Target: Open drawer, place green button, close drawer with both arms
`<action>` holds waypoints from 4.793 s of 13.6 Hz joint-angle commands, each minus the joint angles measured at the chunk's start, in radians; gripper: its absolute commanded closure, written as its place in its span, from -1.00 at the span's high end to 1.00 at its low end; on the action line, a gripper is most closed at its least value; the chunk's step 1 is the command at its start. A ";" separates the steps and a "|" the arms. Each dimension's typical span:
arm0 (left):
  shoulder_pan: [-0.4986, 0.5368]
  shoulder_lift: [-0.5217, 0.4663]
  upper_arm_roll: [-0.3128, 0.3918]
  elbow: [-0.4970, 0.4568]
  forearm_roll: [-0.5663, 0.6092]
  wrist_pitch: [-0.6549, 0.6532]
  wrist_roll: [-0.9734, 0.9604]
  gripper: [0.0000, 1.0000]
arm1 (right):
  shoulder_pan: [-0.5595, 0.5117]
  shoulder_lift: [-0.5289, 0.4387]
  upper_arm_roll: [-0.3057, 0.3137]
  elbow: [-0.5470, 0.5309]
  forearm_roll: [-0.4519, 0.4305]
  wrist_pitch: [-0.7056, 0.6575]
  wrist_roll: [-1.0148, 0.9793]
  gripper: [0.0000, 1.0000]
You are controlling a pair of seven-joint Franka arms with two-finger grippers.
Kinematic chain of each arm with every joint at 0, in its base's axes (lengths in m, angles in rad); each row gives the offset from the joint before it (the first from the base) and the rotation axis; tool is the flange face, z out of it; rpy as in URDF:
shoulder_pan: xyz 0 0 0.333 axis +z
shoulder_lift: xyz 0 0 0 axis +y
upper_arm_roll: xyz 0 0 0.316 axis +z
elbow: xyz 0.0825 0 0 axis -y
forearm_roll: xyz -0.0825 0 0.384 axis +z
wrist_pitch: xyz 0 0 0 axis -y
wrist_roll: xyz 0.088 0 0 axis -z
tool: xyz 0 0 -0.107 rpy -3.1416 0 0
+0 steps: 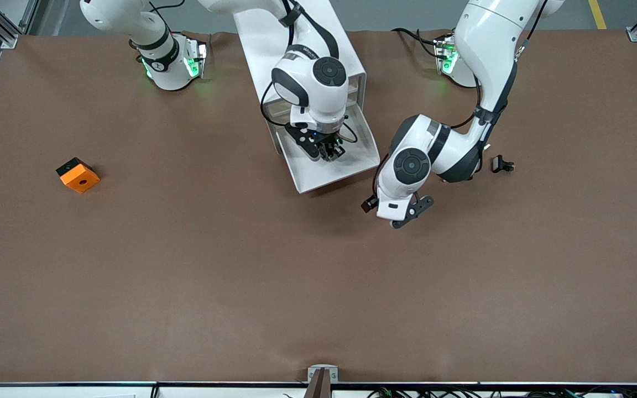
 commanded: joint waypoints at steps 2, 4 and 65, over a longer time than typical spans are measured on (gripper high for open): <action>-0.001 0.003 -0.033 -0.012 0.022 0.055 0.008 1.00 | 0.030 -0.012 -0.012 -0.006 -0.015 -0.008 0.062 -1.00; -0.004 0.003 -0.038 -0.021 0.023 0.081 0.008 1.00 | 0.030 -0.010 -0.012 -0.004 -0.015 -0.005 0.063 -1.00; 0.629 -0.349 -0.346 0.234 0.286 -0.588 -0.055 1.00 | -0.819 -0.451 -0.434 0.343 0.042 -0.895 -2.162 1.00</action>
